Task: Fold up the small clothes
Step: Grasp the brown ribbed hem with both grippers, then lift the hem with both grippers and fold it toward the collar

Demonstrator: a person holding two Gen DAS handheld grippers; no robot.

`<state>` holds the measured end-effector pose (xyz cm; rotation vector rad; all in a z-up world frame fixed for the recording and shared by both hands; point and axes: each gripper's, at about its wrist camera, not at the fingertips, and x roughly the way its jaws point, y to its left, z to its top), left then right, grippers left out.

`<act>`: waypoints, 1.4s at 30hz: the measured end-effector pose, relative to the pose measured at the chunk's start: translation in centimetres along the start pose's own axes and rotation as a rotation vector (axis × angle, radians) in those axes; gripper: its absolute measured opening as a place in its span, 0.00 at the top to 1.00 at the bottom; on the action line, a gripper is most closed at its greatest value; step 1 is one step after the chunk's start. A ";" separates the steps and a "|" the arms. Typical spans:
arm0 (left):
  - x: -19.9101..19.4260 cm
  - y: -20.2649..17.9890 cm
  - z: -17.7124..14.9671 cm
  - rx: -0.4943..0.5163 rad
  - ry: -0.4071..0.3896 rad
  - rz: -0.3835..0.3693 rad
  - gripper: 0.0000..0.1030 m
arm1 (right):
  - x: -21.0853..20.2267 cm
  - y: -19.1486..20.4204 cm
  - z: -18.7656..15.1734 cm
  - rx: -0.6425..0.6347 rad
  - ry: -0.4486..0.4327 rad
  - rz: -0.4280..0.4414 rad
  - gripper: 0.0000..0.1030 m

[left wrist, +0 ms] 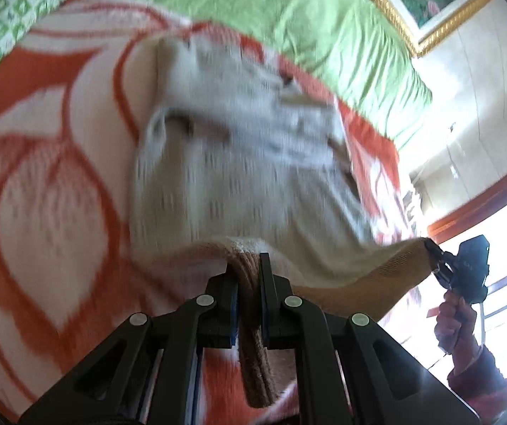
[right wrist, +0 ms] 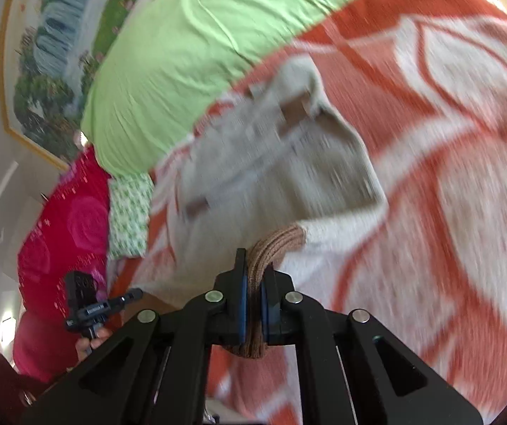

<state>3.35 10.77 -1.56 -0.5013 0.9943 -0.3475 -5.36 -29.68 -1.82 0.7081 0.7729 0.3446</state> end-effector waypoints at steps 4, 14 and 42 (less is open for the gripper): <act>0.1 0.5 5.5 -0.012 -0.085 0.002 0.93 | 2.0 1.0 4.5 -0.022 -0.061 0.010 0.94; 5.7 1.8 17.1 -0.050 -0.129 0.071 0.93 | 11.0 2.7 15.6 -0.060 -0.109 -0.036 0.94; 17.8 8.1 27.4 -0.231 -0.055 0.182 0.82 | 25.2 -4.3 23.5 -0.007 -0.016 -0.238 0.89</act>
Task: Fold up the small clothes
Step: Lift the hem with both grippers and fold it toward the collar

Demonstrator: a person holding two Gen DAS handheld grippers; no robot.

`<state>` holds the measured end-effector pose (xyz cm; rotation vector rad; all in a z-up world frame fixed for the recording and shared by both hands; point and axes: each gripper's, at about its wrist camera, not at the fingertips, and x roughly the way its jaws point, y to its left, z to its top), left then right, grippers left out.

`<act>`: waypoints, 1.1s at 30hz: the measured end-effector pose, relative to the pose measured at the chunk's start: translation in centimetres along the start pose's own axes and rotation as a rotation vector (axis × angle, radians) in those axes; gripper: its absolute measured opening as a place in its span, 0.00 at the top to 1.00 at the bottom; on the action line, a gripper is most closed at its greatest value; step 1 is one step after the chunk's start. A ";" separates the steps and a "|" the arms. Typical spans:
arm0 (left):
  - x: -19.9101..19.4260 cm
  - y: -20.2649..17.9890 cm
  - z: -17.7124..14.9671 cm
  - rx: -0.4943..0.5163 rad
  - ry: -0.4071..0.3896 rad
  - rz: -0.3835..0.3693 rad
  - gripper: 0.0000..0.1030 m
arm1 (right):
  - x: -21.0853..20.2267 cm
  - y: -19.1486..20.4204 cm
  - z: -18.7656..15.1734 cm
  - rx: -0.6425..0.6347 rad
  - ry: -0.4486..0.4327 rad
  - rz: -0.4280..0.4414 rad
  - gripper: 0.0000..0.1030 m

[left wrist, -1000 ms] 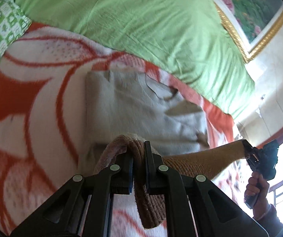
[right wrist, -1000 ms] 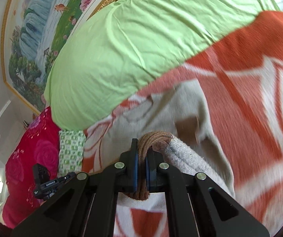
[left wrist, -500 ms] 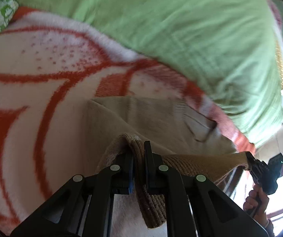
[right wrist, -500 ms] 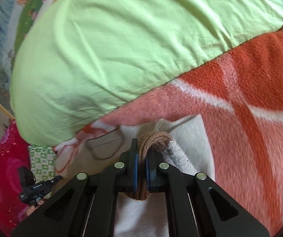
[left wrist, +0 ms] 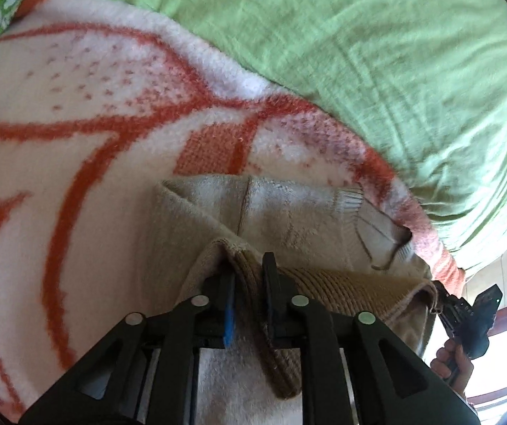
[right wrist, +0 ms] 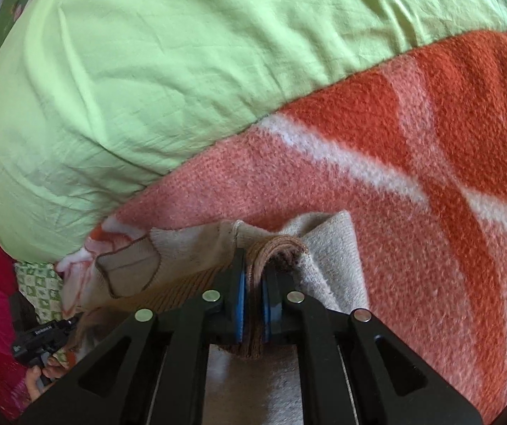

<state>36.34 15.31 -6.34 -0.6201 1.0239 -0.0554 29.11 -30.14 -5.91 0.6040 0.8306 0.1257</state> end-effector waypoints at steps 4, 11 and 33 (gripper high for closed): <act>-3.6 -1.5 -1.7 0.102 -0.059 0.096 0.38 | -3.0 0.6 -0.1 -0.021 -0.048 -0.002 0.65; -5.8 -5.7 -7.4 0.294 -0.006 -0.030 0.38 | -6.9 3.6 -1.8 -0.190 -0.070 0.081 0.48; 7.2 -10.2 -0.5 0.363 0.027 0.164 0.83 | 7.9 6.3 -0.6 -0.381 0.031 -0.154 1.00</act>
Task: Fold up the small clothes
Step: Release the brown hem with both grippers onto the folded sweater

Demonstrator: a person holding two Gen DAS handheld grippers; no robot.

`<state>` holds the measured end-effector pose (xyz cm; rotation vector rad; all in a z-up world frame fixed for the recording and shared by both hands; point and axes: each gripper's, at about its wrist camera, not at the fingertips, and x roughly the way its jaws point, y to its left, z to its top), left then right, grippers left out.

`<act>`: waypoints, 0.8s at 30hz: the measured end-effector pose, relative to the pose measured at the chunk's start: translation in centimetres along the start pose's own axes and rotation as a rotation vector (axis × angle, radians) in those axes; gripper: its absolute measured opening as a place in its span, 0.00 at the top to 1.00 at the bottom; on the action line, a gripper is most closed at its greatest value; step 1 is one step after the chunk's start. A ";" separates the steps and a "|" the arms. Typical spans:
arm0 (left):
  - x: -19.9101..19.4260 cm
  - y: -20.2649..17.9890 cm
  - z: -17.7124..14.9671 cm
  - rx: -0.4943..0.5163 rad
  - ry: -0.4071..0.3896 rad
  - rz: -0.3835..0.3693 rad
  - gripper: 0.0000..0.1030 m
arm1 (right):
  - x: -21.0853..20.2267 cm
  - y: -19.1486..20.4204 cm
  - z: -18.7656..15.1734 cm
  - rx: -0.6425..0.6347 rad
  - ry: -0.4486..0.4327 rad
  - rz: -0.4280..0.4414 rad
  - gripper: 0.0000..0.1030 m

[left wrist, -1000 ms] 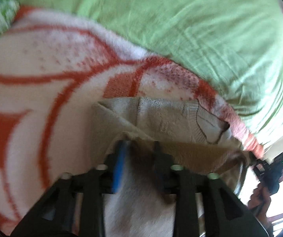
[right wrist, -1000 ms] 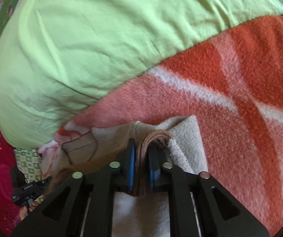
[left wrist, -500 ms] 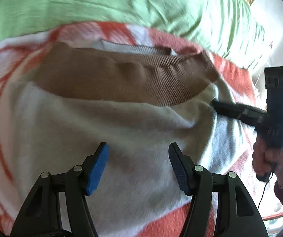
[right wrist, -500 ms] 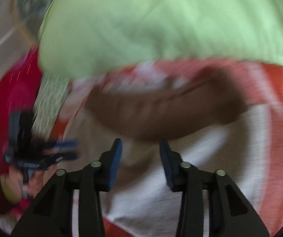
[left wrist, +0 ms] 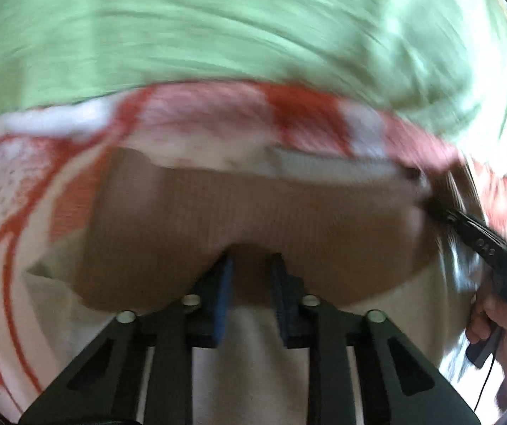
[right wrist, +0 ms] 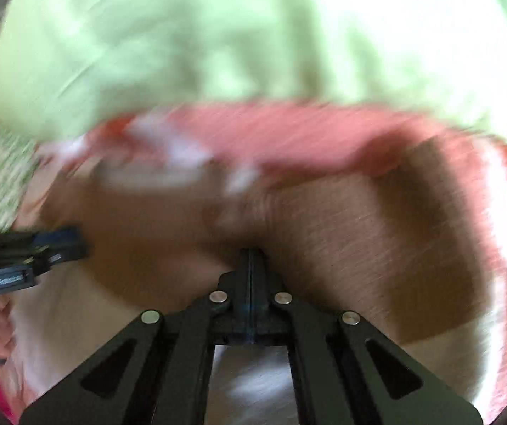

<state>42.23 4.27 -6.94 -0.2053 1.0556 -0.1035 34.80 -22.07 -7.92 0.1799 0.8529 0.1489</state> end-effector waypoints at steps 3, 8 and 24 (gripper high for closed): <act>-0.6 2.8 -0.3 -0.093 -0.023 -0.036 0.88 | -1.3 -4.3 -0.1 0.200 -0.047 0.016 1.00; -2.9 5.2 -2.3 -0.177 -0.040 -0.035 0.82 | -4.4 -5.5 -0.7 0.216 -0.064 0.087 1.00; -7.9 6.4 -16.3 -0.231 -0.001 0.024 0.60 | -10.0 -4.2 -14.7 0.104 0.205 0.029 0.96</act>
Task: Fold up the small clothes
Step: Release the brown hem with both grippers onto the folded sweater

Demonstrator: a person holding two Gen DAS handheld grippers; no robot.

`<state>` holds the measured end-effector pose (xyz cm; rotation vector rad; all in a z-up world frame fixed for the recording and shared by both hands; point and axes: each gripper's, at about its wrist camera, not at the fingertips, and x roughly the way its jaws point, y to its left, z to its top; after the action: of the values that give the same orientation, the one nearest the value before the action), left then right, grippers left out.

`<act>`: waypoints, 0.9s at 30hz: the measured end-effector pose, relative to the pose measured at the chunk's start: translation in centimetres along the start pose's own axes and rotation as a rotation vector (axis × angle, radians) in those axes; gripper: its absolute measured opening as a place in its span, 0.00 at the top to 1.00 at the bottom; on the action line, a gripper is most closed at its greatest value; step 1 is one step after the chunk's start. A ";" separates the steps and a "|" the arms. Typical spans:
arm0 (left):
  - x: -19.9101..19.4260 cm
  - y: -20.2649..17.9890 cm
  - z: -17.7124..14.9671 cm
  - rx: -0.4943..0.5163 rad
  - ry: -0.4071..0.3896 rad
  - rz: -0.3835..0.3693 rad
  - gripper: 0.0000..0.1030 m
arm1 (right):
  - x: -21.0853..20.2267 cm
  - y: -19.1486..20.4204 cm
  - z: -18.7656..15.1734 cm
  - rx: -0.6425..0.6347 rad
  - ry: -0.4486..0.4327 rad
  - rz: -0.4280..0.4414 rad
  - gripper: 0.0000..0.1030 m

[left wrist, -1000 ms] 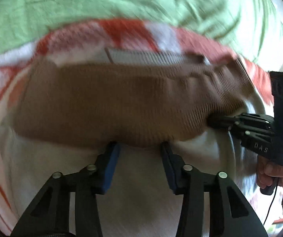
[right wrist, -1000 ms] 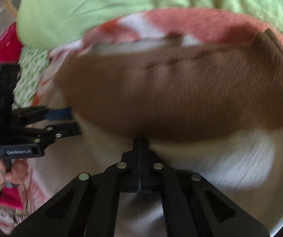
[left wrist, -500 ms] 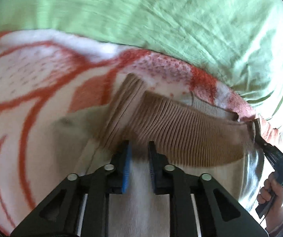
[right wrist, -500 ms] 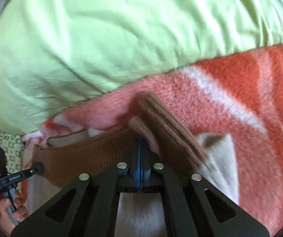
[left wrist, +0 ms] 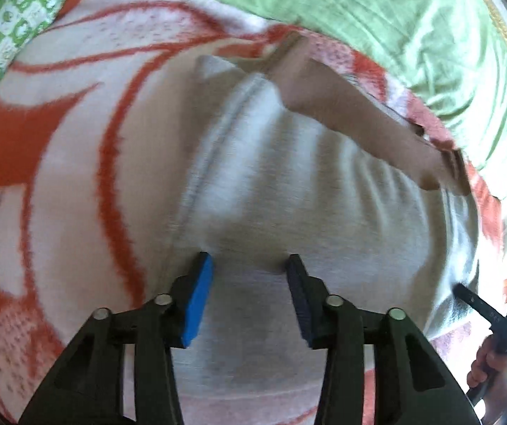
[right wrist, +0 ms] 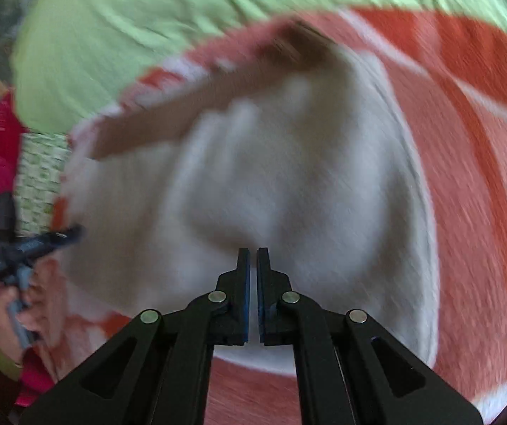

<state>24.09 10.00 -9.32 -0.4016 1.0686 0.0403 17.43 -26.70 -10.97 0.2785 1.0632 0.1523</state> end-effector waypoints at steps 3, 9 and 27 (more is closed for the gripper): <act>-0.5 2.4 0.2 -0.037 -0.006 0.033 0.59 | -0.1 -2.1 -0.4 0.107 -0.028 -0.001 1.00; -2.1 5.0 -0.7 -0.101 0.006 0.072 0.52 | -2.1 -2.6 -0.6 0.106 -0.046 -0.077 1.00; -4.2 4.9 -7.8 -0.337 0.110 -0.146 0.33 | -5.4 5.5 -2.4 0.062 -0.078 0.067 0.95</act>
<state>14.32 12.61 -10.43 -0.7921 1.1409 0.0696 12.78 -22.50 -5.92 0.3729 0.9824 0.1673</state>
